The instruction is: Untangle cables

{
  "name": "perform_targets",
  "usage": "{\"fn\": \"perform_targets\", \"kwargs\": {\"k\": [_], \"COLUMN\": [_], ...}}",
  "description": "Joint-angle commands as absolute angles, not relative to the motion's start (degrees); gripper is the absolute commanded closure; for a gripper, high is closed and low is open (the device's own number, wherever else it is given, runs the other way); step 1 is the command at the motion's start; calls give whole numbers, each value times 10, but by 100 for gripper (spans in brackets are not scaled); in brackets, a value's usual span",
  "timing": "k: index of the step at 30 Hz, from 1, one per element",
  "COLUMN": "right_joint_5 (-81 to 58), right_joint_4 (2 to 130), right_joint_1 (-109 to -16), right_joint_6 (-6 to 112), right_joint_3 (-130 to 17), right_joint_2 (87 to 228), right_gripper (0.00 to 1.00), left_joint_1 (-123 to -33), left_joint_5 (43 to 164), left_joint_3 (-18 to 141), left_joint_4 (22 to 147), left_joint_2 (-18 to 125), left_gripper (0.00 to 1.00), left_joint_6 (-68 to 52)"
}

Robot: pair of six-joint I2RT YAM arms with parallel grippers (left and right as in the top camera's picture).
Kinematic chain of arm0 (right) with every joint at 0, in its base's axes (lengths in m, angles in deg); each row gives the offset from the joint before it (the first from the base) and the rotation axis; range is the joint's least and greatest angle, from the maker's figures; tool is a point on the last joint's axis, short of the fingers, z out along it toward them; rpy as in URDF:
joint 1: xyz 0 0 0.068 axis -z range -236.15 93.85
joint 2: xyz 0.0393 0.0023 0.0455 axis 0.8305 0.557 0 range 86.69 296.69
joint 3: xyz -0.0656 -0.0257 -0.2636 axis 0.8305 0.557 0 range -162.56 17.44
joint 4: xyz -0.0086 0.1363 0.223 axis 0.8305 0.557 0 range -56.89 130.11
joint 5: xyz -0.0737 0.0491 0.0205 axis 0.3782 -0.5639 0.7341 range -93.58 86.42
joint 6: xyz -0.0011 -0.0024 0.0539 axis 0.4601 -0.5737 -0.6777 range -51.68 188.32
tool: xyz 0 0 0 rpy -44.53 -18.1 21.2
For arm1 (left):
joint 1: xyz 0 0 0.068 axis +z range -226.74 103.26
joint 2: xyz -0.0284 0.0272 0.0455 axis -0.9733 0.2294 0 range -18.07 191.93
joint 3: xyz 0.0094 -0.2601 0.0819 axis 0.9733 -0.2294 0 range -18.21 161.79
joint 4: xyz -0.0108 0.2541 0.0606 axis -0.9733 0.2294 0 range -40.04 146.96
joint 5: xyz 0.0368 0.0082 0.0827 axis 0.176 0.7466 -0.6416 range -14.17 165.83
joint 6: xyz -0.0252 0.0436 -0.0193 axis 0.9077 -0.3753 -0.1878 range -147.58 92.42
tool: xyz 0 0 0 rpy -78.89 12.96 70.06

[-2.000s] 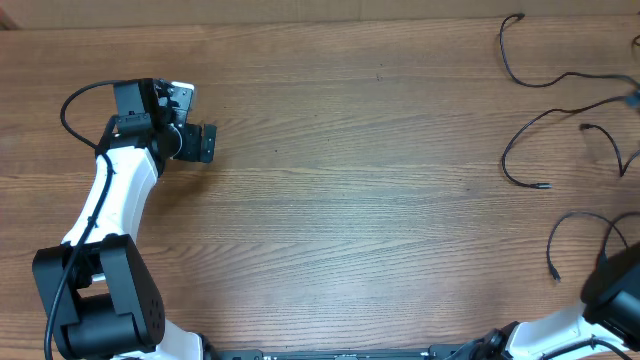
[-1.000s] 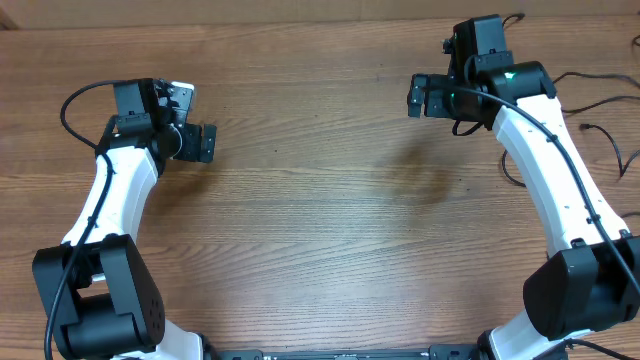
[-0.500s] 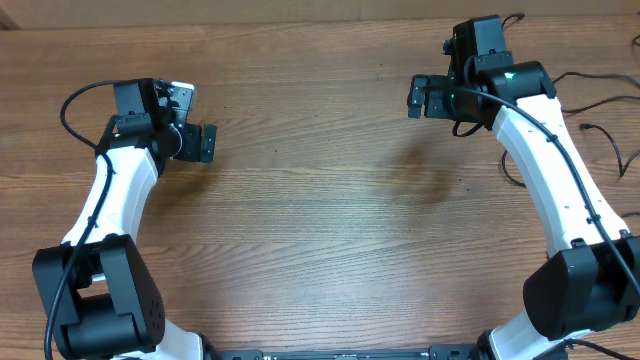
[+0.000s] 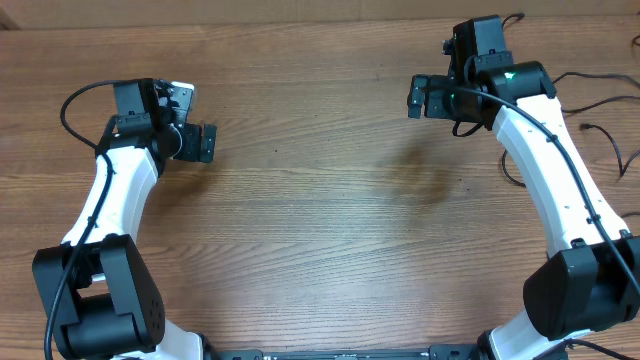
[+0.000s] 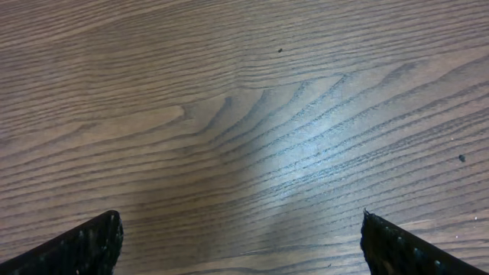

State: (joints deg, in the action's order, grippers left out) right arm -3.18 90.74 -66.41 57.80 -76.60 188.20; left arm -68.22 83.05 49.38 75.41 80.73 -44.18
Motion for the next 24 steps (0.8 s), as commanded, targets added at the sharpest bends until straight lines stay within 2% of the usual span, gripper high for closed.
{"fn": "perform_targets", "kwargs": {"k": [1,15,24], "right_joint_5": [-32,-32,-32], "right_joint_4": [905,905,905], "right_joint_1": [-667,-667,-667], "right_joint_6": [577,577,577], "right_joint_3": [-764,-764,-764], "right_joint_2": [1864,1864,1864], "right_gripper": [0,0,0], "left_joint_1": [-681,-683,-751], "left_joint_5": [831,829,720], "left_joint_3": [494,494,494], "left_joint_4": [752,754,756], "left_joint_2": [814,831,777], "left_gripper": [0,1,0], "left_joint_6": [-434,-434,-434]}}
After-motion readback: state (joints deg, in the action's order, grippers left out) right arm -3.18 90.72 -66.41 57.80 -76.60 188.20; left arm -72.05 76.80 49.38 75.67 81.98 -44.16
